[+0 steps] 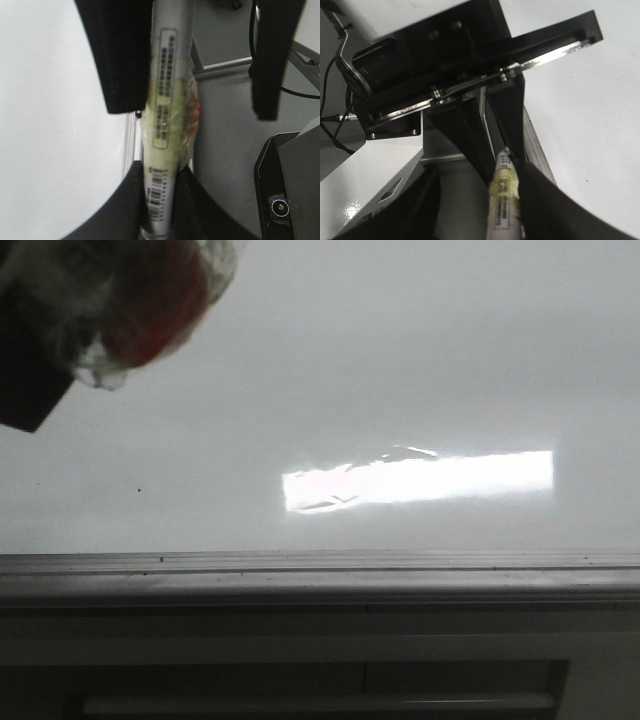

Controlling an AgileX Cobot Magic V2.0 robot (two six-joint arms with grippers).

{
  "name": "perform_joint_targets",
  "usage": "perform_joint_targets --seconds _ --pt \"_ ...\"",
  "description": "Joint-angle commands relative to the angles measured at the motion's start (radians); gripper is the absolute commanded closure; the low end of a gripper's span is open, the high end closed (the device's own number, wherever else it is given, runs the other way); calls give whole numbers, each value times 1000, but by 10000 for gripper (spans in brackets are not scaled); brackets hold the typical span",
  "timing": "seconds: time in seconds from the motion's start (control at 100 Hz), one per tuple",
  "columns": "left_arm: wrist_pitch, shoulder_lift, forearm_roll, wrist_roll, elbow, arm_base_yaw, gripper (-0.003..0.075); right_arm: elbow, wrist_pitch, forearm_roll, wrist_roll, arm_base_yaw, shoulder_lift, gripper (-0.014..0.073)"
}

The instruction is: Write number 0 on whiteboard

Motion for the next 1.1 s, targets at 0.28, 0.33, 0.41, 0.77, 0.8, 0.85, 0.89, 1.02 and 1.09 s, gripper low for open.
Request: perform_joint_targets --seconds 0.28,0.33,0.41,0.77,0.8,0.85,0.89,1.02,1.09 --pt "-64 -6 -63 -12 -35 -4 740 -25 -35 19 -11 -1 -10 474" --pt "-64 -6 -70 -12 -35 -4 740 -24 -32 19 -11 -1 -10 514" --pt "-64 -6 -74 -12 -35 -4 740 -24 -32 19 -11 -1 -10 559" --pt "-64 -6 -74 -12 -35 -4 740 -24 -17 19 -11 -1 -10 515" --pt "-64 -6 -74 -12 -35 -4 740 -24 -17 17 -11 -1 -10 482" --pt "-64 -6 -74 -12 -35 -4 740 -24 -14 11 -11 -1 -10 416" --pt "-64 -6 -74 -12 -35 -4 740 -24 -14 11 -11 -1 -10 359" --pt "-64 -6 -74 -12 -35 -4 740 -24 -12 11 -11 -1 -10 307" --pt "-64 -6 -74 -12 -35 -4 740 -24 -12 11 -11 -1 -10 308"
